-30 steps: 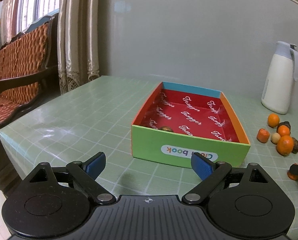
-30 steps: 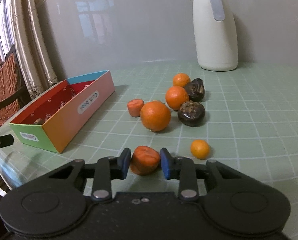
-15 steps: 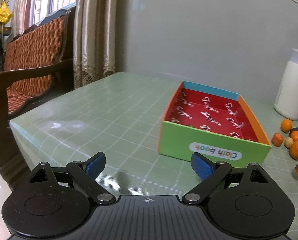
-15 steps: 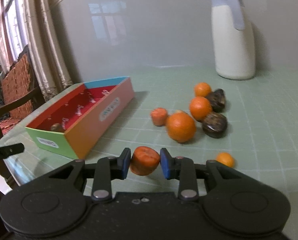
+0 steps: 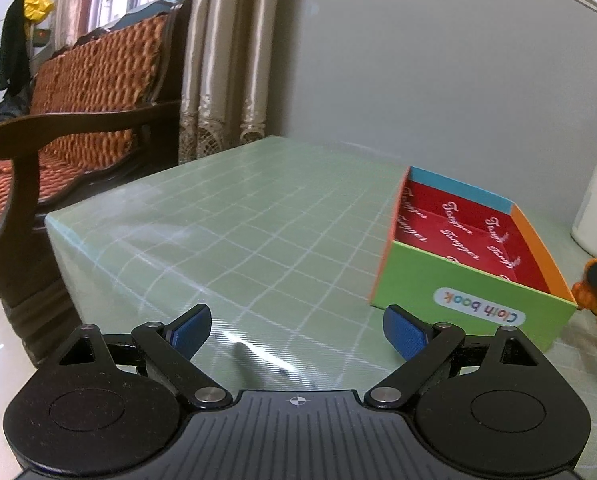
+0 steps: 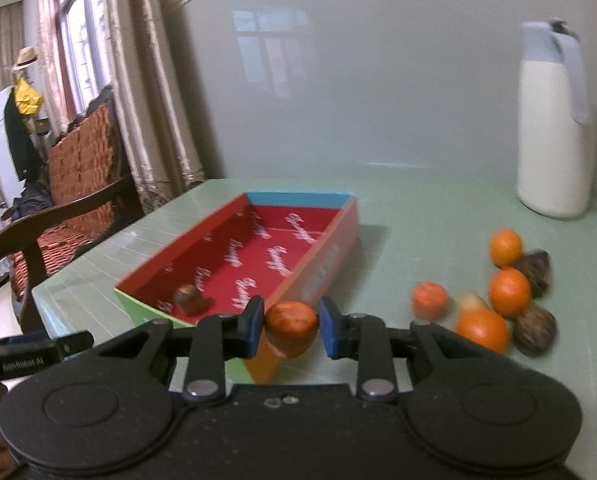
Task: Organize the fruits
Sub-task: 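Carry the carrot piece with the right tool into the red box, then open the right tool to release the carrot piece in the box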
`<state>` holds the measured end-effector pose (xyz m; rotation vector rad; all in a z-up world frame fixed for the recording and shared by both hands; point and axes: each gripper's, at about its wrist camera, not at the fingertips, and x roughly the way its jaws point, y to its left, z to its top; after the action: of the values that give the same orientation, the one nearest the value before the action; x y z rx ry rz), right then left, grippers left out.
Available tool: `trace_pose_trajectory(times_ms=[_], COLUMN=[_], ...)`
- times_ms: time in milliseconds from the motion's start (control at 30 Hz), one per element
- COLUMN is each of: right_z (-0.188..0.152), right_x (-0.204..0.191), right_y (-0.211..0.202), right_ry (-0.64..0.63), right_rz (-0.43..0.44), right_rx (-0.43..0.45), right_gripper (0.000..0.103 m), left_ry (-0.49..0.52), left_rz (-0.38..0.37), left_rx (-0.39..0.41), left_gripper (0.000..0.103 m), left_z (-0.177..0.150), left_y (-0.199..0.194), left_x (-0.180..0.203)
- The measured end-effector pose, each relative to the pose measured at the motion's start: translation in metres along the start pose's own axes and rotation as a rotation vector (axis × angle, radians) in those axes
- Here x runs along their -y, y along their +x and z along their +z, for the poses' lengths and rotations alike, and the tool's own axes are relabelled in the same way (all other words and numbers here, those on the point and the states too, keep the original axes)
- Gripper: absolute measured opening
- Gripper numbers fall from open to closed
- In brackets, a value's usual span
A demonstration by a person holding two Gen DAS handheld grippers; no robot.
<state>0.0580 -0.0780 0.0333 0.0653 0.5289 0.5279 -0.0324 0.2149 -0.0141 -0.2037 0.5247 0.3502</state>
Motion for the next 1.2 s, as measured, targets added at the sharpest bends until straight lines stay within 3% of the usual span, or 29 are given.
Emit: trace_pose_trajectory(times_ms=[267,600,933,1200], right_z=[0.026,0.025,0.041,0.029], right_x=[-0.032,-0.053,0.002,0.03], right_y=[0.029,0.064,0.037,0.017], right_ry=[-0.062,-0.091,0.034,0.059], right_rz=[0.047,0.093,0.05,0.001], right_rx=[0.01,-0.054,0.005,0.001], right_gripper=[0.025,0.021,0.029,0.032], left_ry=[-0.026,-0.032,-0.034,-0.019], left_rz=[0.02,0.023,0.009,-0.002], left_rx=[0.001,-0.004,-0.012,-0.015], left_gripper=[0.093,0.093,0.093,0.093], left_z=[-0.001,0.0,0.001,0.0], left_y=[-0.001,0.001,0.004,0.003], left_x=[-0.013,-0.017,-0.014,-0.007])
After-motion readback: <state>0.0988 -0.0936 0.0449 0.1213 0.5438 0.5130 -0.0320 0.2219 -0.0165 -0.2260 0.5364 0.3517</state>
